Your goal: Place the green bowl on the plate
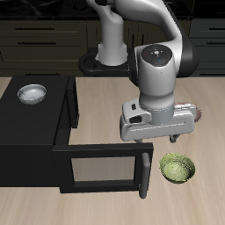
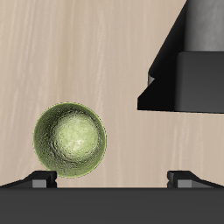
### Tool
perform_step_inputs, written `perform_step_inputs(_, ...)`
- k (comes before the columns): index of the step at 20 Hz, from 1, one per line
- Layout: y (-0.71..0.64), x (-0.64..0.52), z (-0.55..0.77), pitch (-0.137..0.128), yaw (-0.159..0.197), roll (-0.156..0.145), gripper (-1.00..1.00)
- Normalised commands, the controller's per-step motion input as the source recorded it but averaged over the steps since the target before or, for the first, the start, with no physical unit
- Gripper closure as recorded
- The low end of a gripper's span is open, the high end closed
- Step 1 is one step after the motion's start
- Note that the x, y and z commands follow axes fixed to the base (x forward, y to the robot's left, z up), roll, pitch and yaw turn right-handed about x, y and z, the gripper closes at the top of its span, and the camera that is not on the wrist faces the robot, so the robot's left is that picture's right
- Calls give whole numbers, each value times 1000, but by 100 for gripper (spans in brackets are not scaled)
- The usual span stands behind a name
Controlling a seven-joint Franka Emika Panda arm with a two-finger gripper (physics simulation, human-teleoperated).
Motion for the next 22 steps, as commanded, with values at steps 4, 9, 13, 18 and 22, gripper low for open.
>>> perform_step_inputs(4, 10, -27, -317, 11, 1, 2, -100)
perform_step_inputs(9, 35, -15, -281, 9, -5, 4, -100)
perform_step_inputs(13, 32, -27, -133, 7, -18, 7, -100)
perform_step_inputs(18, 25, -10, -68, -5, -6, 8, -100)
perform_step_inputs(22, -14, 13, -127, 20, -26, -1, -100)
